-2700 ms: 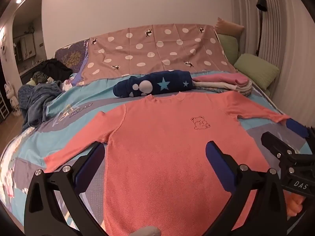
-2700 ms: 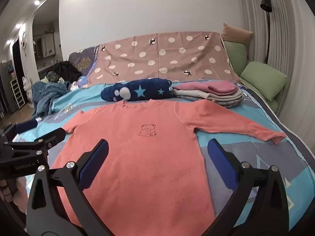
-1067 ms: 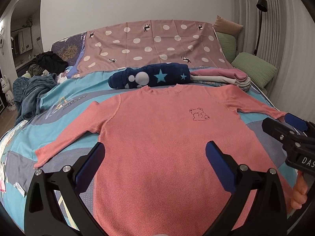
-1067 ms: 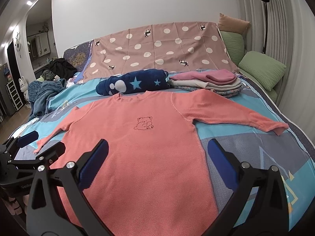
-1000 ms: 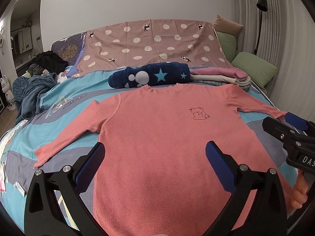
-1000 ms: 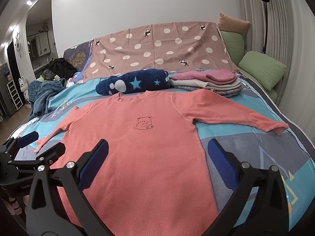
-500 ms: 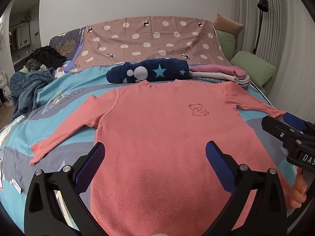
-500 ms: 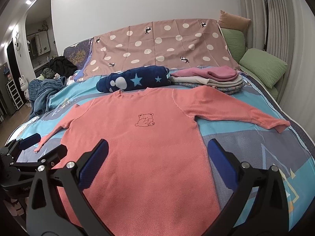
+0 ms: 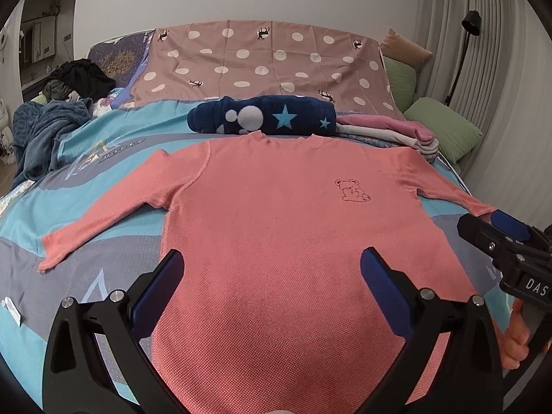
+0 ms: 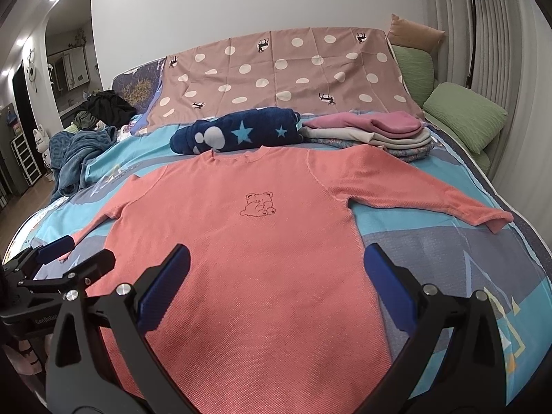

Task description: Fold small clothes

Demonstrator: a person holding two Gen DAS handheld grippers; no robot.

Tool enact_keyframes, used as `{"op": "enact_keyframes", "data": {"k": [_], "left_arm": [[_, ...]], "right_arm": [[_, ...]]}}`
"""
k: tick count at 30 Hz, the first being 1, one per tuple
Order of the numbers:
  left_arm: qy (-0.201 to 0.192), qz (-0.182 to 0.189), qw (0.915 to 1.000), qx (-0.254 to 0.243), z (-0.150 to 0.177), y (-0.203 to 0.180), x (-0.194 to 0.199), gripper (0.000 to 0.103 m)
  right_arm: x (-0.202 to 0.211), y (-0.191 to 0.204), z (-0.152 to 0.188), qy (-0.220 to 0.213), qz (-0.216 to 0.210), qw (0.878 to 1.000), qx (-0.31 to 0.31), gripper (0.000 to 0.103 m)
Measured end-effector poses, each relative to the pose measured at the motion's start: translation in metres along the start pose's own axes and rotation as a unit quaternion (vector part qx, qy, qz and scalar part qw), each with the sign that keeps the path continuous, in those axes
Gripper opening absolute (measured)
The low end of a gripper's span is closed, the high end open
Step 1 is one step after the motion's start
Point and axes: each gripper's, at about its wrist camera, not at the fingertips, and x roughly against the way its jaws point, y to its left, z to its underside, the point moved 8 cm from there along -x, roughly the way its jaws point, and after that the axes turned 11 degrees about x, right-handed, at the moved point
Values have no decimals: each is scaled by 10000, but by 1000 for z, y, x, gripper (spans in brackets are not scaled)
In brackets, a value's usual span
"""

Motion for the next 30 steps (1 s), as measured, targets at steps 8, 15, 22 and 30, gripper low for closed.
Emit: {"op": "enact_keyframes", "data": {"k": [8, 15, 22, 30], "left_arm": [[39, 132, 9997, 213, -2, 13, -6, 102], [69, 140, 9992, 357, -6, 27, -13, 102], [49, 189, 9978, 631, -13, 55, -19, 102], [401, 207, 9458, 3216, -14, 215, -54, 71]], "right_arm": [[-11, 2, -3, 104, 53, 9999, 59, 101], [-25, 5, -7, 252, 104, 9995, 145, 101], [-38, 10, -17, 329, 177, 9988, 321, 101], [-55, 6, -13, 557, 278, 9975, 322, 101]]}}
